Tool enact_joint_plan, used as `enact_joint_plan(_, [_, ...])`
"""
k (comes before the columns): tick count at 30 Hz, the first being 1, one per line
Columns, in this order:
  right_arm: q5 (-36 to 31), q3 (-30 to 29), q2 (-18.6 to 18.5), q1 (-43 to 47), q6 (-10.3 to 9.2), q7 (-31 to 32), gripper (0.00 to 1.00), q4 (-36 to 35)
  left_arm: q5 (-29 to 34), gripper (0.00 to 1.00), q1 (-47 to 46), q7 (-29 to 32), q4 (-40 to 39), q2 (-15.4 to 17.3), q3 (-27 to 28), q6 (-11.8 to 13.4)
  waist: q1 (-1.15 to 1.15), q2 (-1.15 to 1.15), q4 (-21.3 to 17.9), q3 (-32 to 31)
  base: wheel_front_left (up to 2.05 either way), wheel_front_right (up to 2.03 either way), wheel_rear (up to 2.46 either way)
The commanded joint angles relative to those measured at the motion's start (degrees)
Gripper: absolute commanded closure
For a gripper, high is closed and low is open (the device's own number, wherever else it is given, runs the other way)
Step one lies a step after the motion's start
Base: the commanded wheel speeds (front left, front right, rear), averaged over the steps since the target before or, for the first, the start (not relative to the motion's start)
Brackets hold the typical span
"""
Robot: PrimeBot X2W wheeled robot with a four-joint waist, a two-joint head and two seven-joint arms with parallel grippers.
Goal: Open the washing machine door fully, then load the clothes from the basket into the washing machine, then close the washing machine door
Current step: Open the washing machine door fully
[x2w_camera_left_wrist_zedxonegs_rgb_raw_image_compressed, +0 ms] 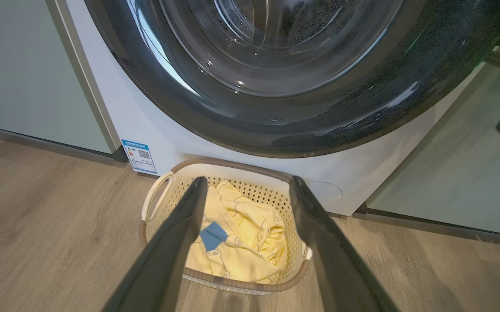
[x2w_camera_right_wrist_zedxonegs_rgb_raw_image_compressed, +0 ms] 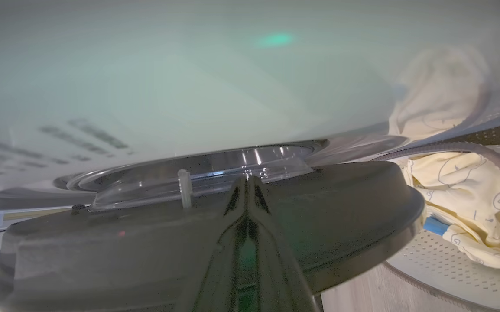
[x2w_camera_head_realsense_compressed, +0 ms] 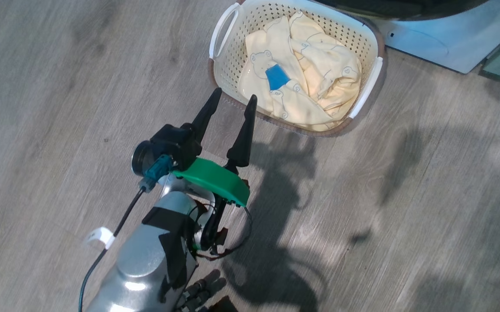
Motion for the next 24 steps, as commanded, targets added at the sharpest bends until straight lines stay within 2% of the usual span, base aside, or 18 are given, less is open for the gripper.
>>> enact_joint_plan(1, [-0.36, 0.64, 1.91, 0.04, 0.0, 1.02, 1.0, -2.46, -0.19, 0.0, -0.59, -0.34, -1.78, 1.22, 1.84, 0.25, 0.0, 0.0, -0.09, -0.21, 0.0, 0.0, 0.0])
enact_joint_plan(24, [-4.18, 7.6, 3.41, 10.0, 0.0, 8.88, 1.0, -7.2, 1.63, 0.0, 1.46, -0.34, 0.28, 1.22, 3.58, -1.51, 0.0, 0.0, -1.11, -6.66, 0.0, 0.0, 0.0])
